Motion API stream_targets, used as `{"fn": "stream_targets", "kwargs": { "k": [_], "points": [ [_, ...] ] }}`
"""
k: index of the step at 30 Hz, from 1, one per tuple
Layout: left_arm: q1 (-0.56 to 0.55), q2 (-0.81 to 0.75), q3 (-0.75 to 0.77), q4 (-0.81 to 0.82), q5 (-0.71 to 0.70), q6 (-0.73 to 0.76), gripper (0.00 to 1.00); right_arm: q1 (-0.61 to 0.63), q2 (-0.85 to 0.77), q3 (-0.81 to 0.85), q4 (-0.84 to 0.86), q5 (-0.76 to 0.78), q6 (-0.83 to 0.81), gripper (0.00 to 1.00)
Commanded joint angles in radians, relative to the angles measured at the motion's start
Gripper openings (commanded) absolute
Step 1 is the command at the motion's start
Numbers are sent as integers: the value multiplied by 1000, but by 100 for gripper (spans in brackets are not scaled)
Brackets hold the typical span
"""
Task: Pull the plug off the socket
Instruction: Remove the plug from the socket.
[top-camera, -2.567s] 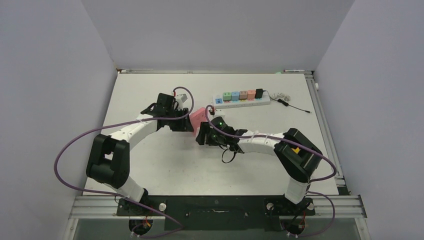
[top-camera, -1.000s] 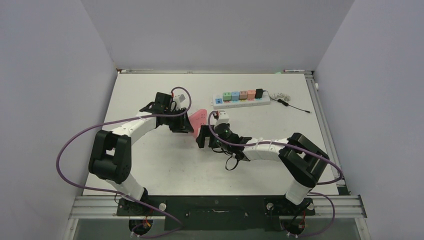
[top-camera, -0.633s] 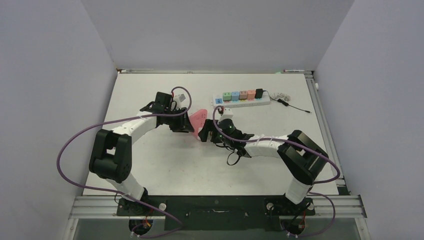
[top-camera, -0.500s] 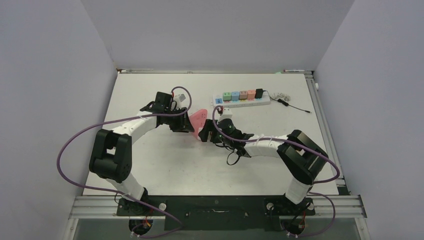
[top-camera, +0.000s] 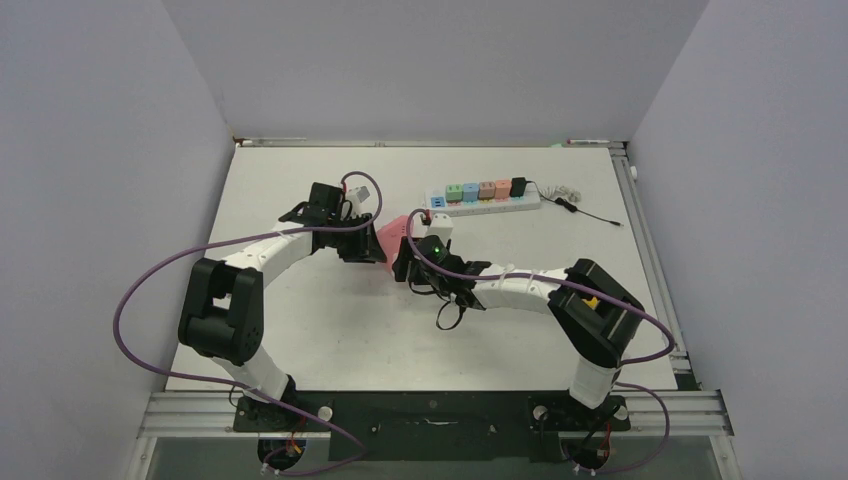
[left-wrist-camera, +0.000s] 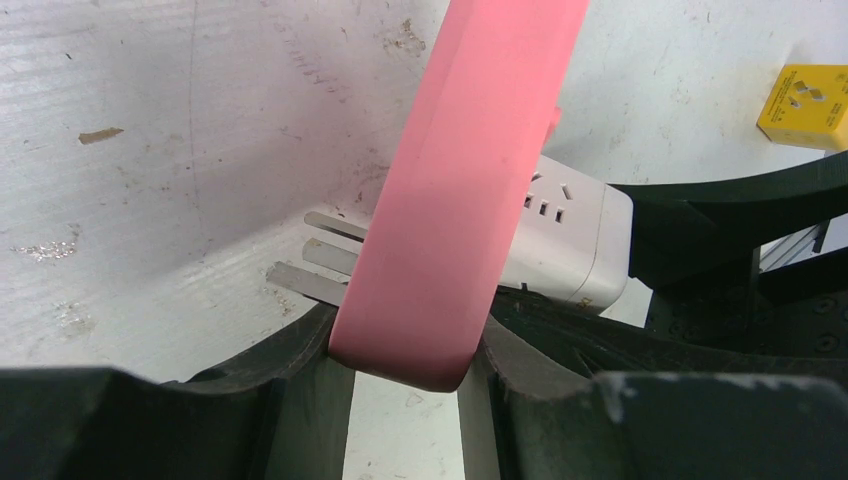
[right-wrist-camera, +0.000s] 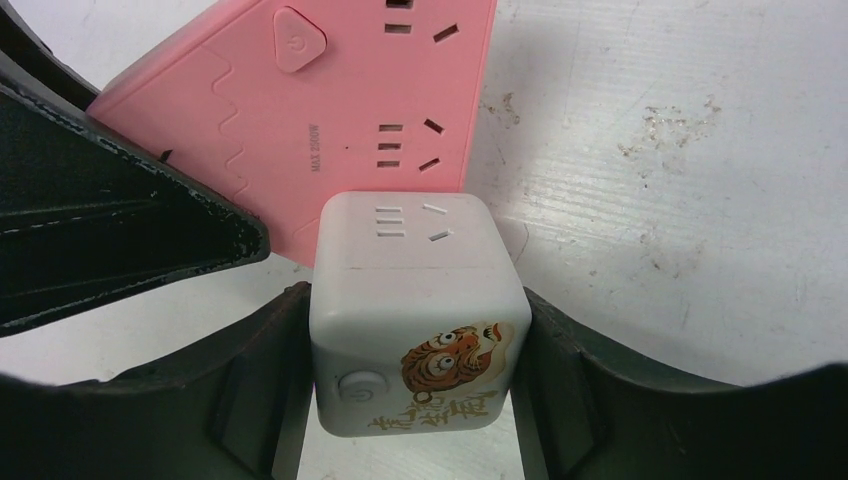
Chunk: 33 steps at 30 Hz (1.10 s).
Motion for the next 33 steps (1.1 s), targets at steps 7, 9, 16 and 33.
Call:
{"fn": "stream_targets", "kwargs": {
  "k": [7, 9, 16, 33],
  "points": [
    [-13, 10, 35, 9, -3, 18, 0, 21, -16, 10, 32, 35, -13, 8],
    [-13, 9, 36, 9, -4, 19, 0, 9, -31, -21, 83, -20, -23, 5],
    [-8, 19, 45, -3, -16, 28, 0, -65, -76, -171, 333, -333, -45, 5],
    [1, 14, 48, -13, -24, 34, 0, -79, -177, -175, 236, -447, -165, 5]
  ]
}}
